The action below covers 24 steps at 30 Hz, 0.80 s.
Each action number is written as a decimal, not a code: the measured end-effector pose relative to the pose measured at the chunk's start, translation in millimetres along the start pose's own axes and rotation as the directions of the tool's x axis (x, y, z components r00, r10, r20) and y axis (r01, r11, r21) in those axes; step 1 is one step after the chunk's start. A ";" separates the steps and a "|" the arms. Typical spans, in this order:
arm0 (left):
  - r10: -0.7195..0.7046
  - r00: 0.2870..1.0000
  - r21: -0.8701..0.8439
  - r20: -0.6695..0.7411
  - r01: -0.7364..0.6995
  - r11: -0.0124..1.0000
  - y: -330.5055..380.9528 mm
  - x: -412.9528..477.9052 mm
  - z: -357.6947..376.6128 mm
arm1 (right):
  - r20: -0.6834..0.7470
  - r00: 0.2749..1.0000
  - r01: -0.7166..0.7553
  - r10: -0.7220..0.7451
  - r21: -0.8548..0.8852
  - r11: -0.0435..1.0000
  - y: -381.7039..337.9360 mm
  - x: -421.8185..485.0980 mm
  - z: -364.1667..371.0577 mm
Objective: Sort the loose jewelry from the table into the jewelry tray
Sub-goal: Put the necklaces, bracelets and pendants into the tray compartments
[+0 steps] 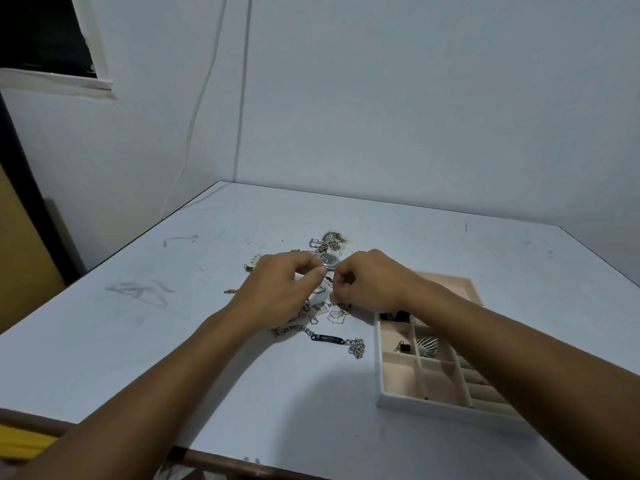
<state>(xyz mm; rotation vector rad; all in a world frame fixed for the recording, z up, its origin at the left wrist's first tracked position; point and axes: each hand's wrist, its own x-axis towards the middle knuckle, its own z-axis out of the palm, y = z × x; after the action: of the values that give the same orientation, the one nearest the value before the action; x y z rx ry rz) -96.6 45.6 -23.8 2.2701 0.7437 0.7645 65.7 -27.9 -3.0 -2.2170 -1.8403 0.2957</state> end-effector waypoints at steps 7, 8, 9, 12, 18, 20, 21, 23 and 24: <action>-0.002 1.000 0.008 0.006 0.002 1.000 -0.4 -3.4 -1.8 | 0.005 0.999 0.044 -0.044 -0.043 0.998 -7.7 1.1 1.6; -0.009 1.000 0.006 0.005 0.009 1.000 -0.6 -4.2 -2.2 | 0.010 0.999 0.045 -0.045 -0.050 0.998 -7.3 0.9 1.9; -0.014 1.000 0.004 0.003 0.014 1.000 -1.1 -4.9 -2.4 | 0.017 0.999 0.044 -0.043 -0.058 0.997 -6.8 0.3 1.9; -0.026 1.000 -0.012 0.000 0.026 1.000 -1.0 -6.0 -1.6 | 0.023 0.999 0.032 -0.030 -0.054 0.998 -4.0 -2.8 0.1; -0.097 0.995 -0.089 -0.001 0.097 0.991 2.9 -2.2 5.2 | -0.002 1.000 0.023 -0.023 0.094 0.995 -1.0 -9.5 -15.2; -0.149 0.989 -0.226 0.023 0.151 0.962 6.5 -1.2 9.2 | -0.013 0.999 0.037 -0.036 0.141 0.989 0.3 -11.6 -18.8; -0.187 0.981 -0.304 0.041 0.191 0.933 9.9 -0.9 11.4 | -0.017 0.999 0.039 -0.037 0.168 0.985 0.7 -12.9 -20.1; -0.276 0.956 -0.473 0.097 0.289 0.832 17.8 1.1 16.5 | -0.027 0.999 0.046 -0.042 0.210 0.977 0.9 -15.9 -21.9; -0.319 0.938 -0.560 0.132 0.336 0.757 21.4 2.8 19.1 | -0.034 0.998 0.053 -0.046 0.224 0.973 0.8 -17.4 -22.4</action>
<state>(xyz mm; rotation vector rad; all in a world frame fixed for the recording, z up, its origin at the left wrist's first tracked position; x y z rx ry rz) -75.4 26.5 -20.1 1.5428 0.7464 0.6698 70.1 -46.4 18.1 -2.0105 -1.7491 0.4375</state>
